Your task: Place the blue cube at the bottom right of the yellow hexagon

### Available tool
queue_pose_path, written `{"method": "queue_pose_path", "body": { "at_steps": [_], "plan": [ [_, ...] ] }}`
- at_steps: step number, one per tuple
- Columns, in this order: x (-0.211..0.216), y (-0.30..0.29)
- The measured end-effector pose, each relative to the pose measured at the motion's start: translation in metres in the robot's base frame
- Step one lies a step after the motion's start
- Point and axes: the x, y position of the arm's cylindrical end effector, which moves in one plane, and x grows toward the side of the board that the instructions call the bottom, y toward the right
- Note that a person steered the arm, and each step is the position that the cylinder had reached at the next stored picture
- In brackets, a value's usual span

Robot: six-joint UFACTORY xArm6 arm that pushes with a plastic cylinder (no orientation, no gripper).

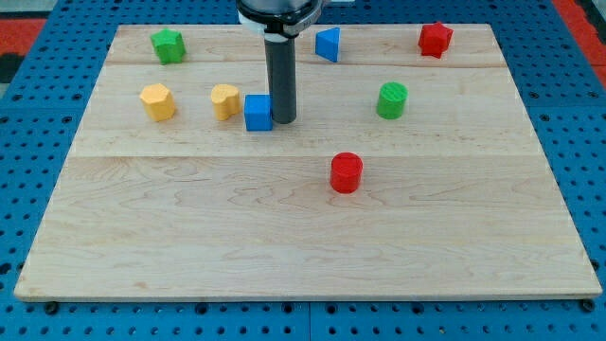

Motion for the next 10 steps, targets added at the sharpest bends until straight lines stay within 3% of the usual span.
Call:
{"method": "queue_pose_path", "body": {
  "at_steps": [2, 4, 10],
  "plan": [
    [-0.026, -0.030],
    [0.016, -0.082],
    [0.123, -0.068]
  ]
}}
